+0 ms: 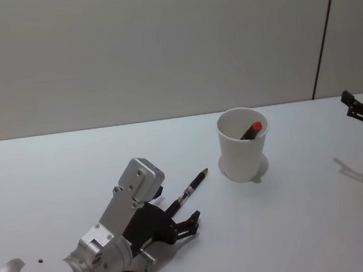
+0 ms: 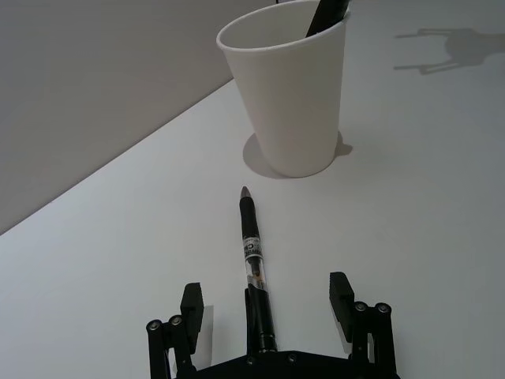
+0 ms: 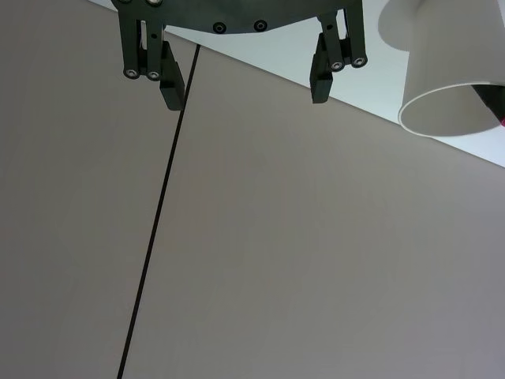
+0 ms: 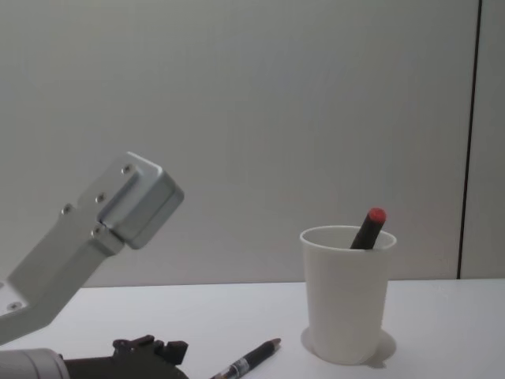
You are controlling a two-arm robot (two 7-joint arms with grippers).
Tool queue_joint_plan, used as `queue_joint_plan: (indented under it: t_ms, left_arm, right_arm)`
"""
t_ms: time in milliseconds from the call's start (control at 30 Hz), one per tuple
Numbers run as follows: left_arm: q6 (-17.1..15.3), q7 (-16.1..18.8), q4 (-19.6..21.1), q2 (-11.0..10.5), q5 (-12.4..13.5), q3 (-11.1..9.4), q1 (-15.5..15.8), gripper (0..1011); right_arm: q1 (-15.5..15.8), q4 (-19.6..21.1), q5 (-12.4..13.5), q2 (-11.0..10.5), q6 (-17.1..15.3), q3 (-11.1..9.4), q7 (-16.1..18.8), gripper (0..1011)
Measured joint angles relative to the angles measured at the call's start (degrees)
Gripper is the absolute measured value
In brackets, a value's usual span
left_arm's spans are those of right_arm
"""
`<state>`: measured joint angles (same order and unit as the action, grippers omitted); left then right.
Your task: Place the pen into the pen holder.
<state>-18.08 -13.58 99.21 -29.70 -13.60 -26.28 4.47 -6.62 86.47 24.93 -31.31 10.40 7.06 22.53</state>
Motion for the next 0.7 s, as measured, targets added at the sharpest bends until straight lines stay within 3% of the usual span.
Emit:
queue_joint_plan:
  t_ms: [700]
  left_arm:
    - [0.00,0.00,0.00,0.00,0.00,0.00,0.00,1003]
  right_arm:
    - [0.00,0.00,0.00,0.00,0.00,0.00,0.00,1001]
